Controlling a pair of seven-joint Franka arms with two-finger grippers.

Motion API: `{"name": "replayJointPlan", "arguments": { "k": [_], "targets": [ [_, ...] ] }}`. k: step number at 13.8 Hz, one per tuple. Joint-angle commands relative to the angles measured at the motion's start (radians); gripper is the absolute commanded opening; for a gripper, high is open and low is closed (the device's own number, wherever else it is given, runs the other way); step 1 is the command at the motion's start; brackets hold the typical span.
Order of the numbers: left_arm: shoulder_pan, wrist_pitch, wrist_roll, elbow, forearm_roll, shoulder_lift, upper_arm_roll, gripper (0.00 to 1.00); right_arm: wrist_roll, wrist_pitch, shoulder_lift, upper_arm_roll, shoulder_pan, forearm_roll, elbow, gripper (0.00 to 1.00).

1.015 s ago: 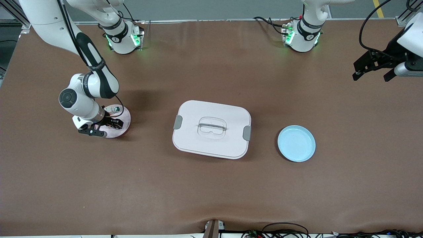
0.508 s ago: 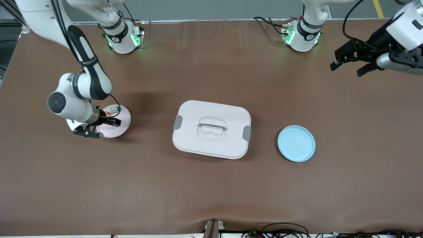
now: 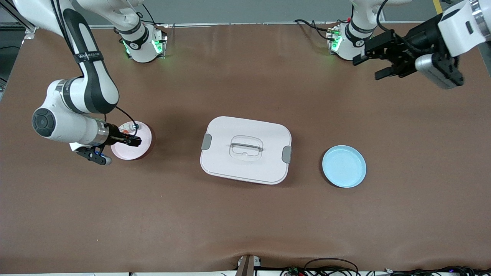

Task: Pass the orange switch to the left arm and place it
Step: 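Lift the switch over the box with the right gripper while the left gripper approaches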

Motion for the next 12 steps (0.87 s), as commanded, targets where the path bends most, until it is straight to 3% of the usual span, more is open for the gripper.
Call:
{"name": "replayJointPlan", "arguments": {
  "k": [1, 4, 6, 12],
  "targets": [
    [0.000, 0.025, -0.079, 0.010, -0.084, 0.046, -0.074, 1.00, 0.181, -0.097, 0.002, -0.006, 0.070, 0.032, 0.103, 0.00],
    [0.000, 0.145, -0.152, 0.010, -0.093, 0.093, -0.178, 1.00, 0.389, -0.142, 0.006, -0.004, 0.149, 0.038, 0.193, 0.00],
    [0.000, 0.217, -0.190, 0.010, -0.112, 0.127, -0.233, 1.00, 0.524, -0.142, 0.008, -0.006, 0.190, 0.128, 0.235, 0.00],
    [-0.003, 0.436, -0.328, 0.005, -0.156, 0.208, -0.334, 1.00, 0.848, -0.137, 0.016, -0.006, 0.272, 0.225, 0.347, 0.00]
  ]
}}
